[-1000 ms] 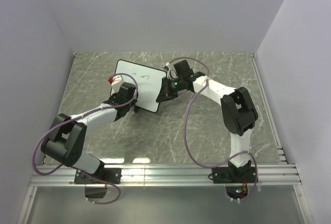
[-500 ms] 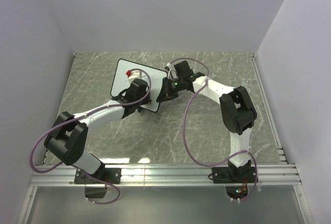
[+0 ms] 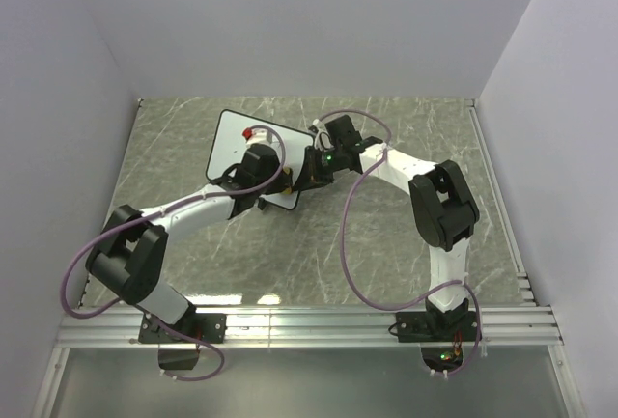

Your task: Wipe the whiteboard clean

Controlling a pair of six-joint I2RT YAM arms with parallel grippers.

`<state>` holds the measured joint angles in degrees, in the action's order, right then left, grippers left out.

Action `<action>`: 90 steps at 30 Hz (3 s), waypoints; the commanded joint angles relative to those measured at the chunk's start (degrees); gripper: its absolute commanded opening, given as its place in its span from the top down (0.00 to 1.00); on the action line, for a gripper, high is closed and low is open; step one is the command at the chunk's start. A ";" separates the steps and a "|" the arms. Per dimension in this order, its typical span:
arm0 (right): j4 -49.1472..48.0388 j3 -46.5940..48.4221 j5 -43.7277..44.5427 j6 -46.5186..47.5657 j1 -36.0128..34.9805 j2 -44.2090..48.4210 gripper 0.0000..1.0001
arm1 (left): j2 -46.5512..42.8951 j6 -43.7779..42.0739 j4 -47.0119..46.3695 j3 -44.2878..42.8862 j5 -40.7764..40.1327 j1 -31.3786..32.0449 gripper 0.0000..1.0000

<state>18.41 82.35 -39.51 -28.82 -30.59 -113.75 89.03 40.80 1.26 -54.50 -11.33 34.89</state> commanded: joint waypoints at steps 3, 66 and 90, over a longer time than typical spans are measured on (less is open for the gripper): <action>2.24 0.18 -14.02 -4.76 -4.13 2.48 1.00 | 1.94 -2.90 -6.69 7.12 6.23 -8.08 1.00; 8.66 -2.46 -12.70 3.24 -6.50 0.73 1.00 | 7.65 -2.65 -2.40 -5.10 14.59 -0.18 1.00; 10.06 -0.17 -12.17 3.77 -6.41 1.26 1.00 | 9.66 -11.70 3.49 -12.02 10.19 -17.13 1.00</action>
<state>28.75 80.18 -48.73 -29.63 -32.99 -112.73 94.96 33.10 -0.08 -64.34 1.45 20.71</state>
